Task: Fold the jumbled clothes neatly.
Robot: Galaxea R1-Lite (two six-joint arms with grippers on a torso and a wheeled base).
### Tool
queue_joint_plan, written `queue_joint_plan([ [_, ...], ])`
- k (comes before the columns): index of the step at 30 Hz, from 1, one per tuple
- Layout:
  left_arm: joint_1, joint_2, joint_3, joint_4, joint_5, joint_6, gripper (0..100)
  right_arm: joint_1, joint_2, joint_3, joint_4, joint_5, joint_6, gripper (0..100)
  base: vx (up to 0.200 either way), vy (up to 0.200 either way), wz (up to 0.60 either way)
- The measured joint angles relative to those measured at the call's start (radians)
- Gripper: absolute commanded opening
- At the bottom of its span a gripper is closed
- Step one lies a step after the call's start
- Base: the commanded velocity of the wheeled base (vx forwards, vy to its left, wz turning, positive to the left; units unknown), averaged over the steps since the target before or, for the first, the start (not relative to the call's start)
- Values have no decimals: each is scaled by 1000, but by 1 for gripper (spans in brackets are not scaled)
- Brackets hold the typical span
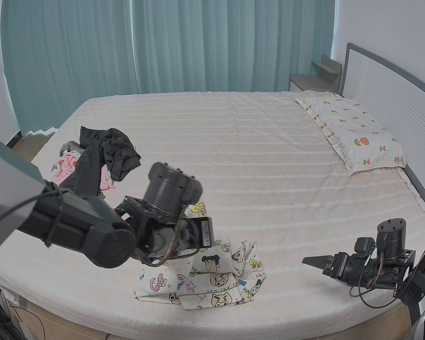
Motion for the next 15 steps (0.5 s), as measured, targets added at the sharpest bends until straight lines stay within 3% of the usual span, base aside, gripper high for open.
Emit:
queue_joint_plan([
  [11,-59,100,-84,-87,2,-75,0,-1,4,-1,0,0,0,100,0,0,0],
  [12,-61,104,-85,-104,1,-77,100,-1,5,-1,0,0,0,100,0,0,0],
  [15,-61,115,-86,-124,1,-80,100,0,7,-1,0,0,0,100,0,0,0],
])
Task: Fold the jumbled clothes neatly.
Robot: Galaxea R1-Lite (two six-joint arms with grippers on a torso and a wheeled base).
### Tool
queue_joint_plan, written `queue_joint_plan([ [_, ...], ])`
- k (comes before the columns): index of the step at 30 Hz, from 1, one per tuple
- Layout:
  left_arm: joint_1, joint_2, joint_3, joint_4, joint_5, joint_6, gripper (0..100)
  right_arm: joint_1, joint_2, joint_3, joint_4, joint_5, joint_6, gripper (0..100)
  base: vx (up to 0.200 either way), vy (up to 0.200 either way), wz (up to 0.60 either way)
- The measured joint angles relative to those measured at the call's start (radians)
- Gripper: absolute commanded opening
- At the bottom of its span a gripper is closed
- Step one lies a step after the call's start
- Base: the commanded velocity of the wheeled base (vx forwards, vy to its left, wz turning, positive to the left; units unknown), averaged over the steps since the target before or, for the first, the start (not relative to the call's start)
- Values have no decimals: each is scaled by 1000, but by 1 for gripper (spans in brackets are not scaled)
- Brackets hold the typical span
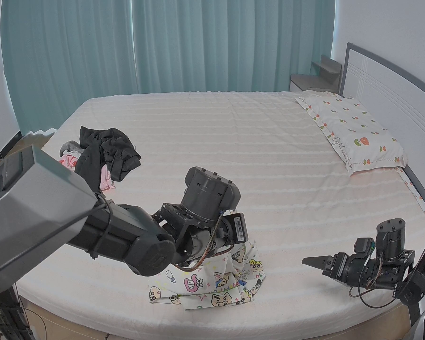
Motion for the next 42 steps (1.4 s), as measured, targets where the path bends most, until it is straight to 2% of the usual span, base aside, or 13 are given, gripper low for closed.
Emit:
queue_joint_plan([
  [6,0,12,-3,-44,4,-5,100,0,3,0,0,0,0,100,0,0,0],
  [12,14,16,7,-69,60,-6,100,0,3,1,0,0,0,100,0,0,0],
  [19,59,-55,108,-73,56,-19,100,2,3,3,0,0,0,100,0,0,0],
  [26,93,-204,311,-76,1,-99,100,3,7,5,0,1,0,100,-200,0,0],
  [31,102,-298,413,-92,-59,-184,100,6,11,11,0,1,-3,100,0,0,0],
  [38,110,-347,464,-120,-86,-190,100,7,15,17,0,0,-5,100,0,29,0],
  [42,136,-364,501,-175,-152,-190,100,7,13,19,-1,-9,-8,100,0,200,0],
])
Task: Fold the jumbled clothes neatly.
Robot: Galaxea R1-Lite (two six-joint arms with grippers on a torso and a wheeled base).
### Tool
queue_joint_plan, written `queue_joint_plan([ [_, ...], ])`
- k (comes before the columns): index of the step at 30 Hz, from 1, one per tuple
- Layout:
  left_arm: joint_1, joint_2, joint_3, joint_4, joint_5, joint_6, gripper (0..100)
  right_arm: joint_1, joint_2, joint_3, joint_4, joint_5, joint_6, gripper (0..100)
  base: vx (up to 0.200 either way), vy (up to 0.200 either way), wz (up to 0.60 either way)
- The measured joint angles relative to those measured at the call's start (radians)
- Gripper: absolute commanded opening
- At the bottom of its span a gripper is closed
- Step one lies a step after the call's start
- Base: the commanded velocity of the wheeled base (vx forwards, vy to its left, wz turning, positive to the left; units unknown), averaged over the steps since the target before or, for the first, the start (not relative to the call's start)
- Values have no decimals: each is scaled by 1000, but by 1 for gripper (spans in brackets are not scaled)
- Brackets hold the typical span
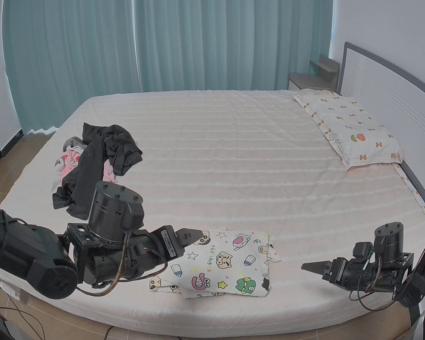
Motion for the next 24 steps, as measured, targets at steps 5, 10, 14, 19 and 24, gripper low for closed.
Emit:
queue_joint_plan([
  [5,61,-32,74,-115,-104,0,100,12,-5,-16,-24,-29,-13,100,0,200,0],
  [10,92,-52,113,-155,-115,-8,100,22,31,-63,-21,-34,-78,100,0,200,0],
  [14,105,-63,126,-167,-116,-13,100,24,126,-112,-19,-36,-129,100,0,0,0],
  [19,120,-70,136,-174,-117,-17,100,27,273,-193,-12,-39,-256,100,0,0,0],
  [24,133,-71,138,-183,-119,-19,100,35,383,-268,1,-64,-309,100,0,0,0],
])
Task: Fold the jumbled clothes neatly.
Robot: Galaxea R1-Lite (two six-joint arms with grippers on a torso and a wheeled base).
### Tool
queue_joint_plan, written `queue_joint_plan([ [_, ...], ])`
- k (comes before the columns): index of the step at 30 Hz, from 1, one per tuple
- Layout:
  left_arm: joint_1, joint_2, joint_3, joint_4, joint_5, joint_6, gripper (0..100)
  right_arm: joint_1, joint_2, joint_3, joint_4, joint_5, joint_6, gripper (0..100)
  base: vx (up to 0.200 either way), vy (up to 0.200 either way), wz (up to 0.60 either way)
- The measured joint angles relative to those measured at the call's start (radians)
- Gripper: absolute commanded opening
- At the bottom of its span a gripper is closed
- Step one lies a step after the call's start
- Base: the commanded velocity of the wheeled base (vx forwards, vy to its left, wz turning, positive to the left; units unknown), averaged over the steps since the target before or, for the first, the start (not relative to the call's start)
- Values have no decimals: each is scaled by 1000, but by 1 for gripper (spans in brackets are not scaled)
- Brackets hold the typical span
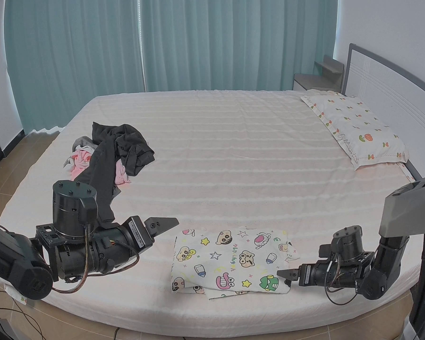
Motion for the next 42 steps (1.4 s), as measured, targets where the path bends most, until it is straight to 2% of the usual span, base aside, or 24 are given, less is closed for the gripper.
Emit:
queue_joint_plan([
  [9,3,1,-5,-1,2,0,100,47,68,-35,5,-5,-15,100,0,0,0],
  [10,4,1,-5,-1,2,0,100,49,71,-35,6,-5,-20,0,0,0,0],
  [14,4,1,-6,-1,2,0,100,54,78,-33,23,-10,-38,0,0,0,0],
  [20,3,1,-7,0,4,0,100,54,83,-37,26,-62,-41,0,0,0,0],
  [39,1,5,-8,0,4,1,100,-10,2,64,28,-68,-67,0,0,0,0],
  [40,1,6,-8,0,4,1,100,-11,2,60,28,-68,-69,100,0,0,0],
  [42,1,7,-8,0,4,1,100,-12,3,57,28,-68,-71,100,0,0,0],
])
